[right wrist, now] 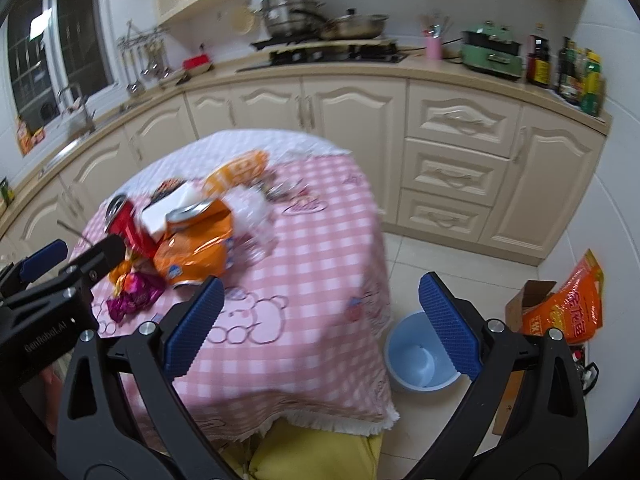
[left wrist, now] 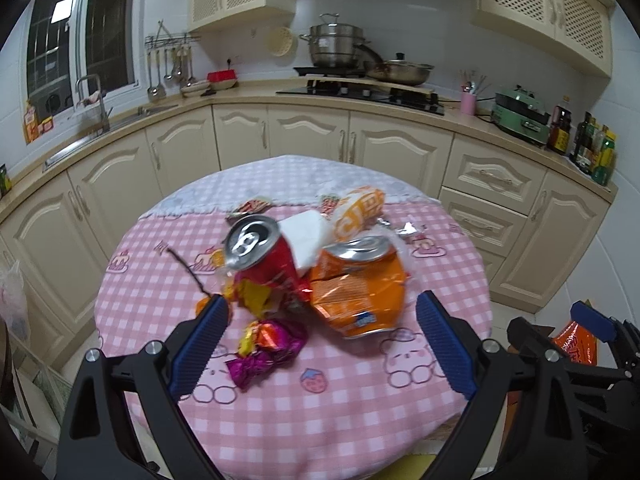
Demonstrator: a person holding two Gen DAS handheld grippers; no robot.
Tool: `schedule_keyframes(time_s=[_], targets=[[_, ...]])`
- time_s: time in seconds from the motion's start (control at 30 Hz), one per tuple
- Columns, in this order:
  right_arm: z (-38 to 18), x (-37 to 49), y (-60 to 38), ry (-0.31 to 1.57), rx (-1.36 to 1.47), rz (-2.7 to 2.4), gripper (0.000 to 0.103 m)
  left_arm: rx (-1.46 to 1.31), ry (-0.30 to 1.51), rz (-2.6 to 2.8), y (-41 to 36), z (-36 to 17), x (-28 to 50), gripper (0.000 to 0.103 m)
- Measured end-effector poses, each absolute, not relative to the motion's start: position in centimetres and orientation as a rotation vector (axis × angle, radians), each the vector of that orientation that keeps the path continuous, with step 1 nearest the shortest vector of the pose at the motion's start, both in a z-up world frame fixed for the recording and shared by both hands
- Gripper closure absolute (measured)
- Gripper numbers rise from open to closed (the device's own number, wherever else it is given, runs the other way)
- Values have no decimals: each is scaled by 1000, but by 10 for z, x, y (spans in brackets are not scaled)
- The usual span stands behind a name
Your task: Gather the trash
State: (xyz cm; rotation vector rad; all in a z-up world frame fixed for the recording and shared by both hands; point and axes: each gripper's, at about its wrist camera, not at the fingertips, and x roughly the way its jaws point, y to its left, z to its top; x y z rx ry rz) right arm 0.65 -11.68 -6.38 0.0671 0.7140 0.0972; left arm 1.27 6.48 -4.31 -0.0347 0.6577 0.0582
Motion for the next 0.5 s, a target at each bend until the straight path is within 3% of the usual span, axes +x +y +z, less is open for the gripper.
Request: schedule_keyframes(time_s=[0.5], targets=[[-100,22,-33,843,17,290,7,-122,758,162,152,-85,8,11]])
